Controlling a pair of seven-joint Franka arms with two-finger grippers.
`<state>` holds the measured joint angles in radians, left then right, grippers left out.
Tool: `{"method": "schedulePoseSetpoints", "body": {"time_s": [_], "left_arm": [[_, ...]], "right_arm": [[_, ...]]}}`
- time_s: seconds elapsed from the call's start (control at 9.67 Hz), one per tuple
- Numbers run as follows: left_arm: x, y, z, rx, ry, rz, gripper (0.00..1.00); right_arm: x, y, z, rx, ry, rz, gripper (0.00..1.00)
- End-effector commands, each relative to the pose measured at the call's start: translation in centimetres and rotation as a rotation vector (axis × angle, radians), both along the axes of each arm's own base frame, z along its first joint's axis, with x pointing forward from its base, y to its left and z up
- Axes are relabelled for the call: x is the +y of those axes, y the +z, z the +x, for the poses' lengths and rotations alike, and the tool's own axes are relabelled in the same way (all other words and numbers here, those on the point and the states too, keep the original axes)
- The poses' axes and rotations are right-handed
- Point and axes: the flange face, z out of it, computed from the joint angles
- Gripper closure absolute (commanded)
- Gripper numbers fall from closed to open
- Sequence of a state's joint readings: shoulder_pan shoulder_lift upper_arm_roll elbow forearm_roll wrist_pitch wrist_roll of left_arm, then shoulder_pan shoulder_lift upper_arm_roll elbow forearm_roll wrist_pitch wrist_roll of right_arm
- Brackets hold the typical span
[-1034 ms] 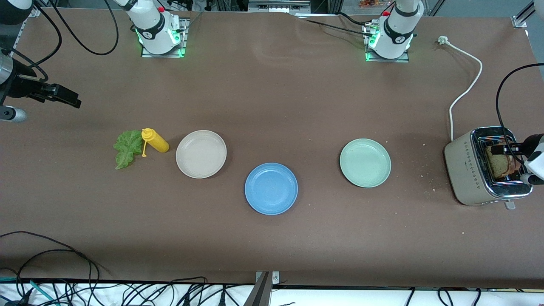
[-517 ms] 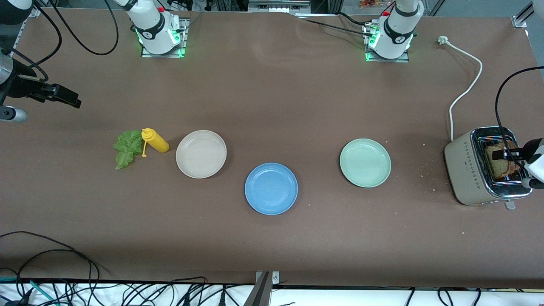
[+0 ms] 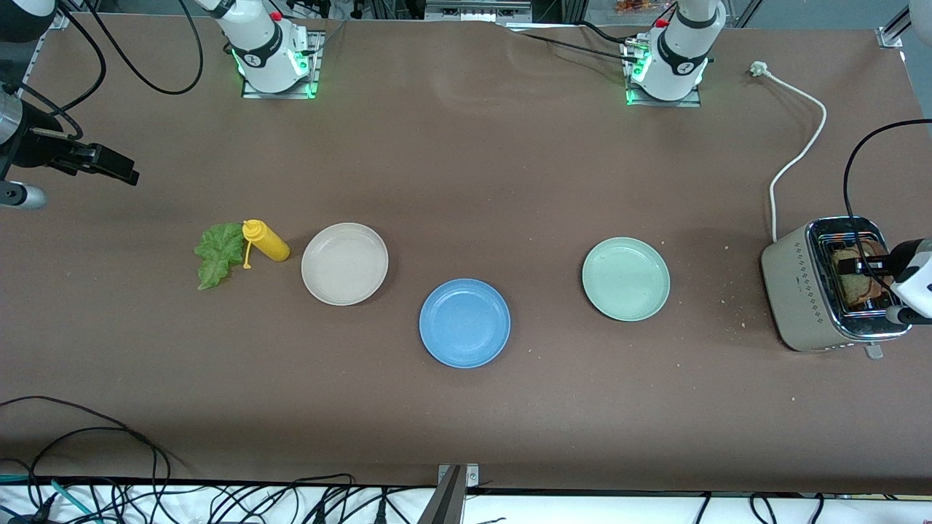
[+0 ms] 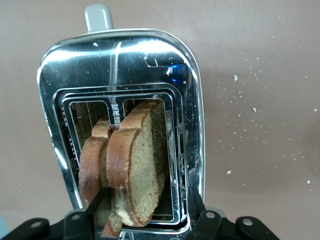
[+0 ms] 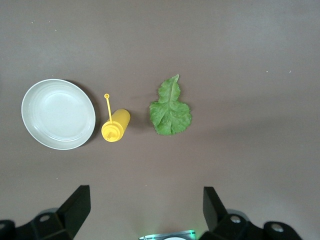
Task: Make sandwich in blue plate with both arms
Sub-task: 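Lower the left gripper and grasp the outer bread slice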
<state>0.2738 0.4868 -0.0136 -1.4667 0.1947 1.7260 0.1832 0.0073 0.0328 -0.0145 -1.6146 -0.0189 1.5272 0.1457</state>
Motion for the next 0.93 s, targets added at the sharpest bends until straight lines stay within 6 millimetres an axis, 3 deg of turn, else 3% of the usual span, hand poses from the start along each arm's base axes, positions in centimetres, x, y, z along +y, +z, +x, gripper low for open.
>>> {"method": "schedulePoseSetpoints", "body": {"time_s": [0.0,0.83], "left_arm": [[0.6,-0.91,-0.22,0.021,-0.035,0.008,0.31],[1.35,-0.45,-0.32,0.022,-0.062,0.012,0.29]], "right_arm": [[0.07,0.46,0.13,0.001,-0.008,-0.001,0.0],[0.07,0.46,0.13,0.001,-0.01,-0.001,0.0]]}}
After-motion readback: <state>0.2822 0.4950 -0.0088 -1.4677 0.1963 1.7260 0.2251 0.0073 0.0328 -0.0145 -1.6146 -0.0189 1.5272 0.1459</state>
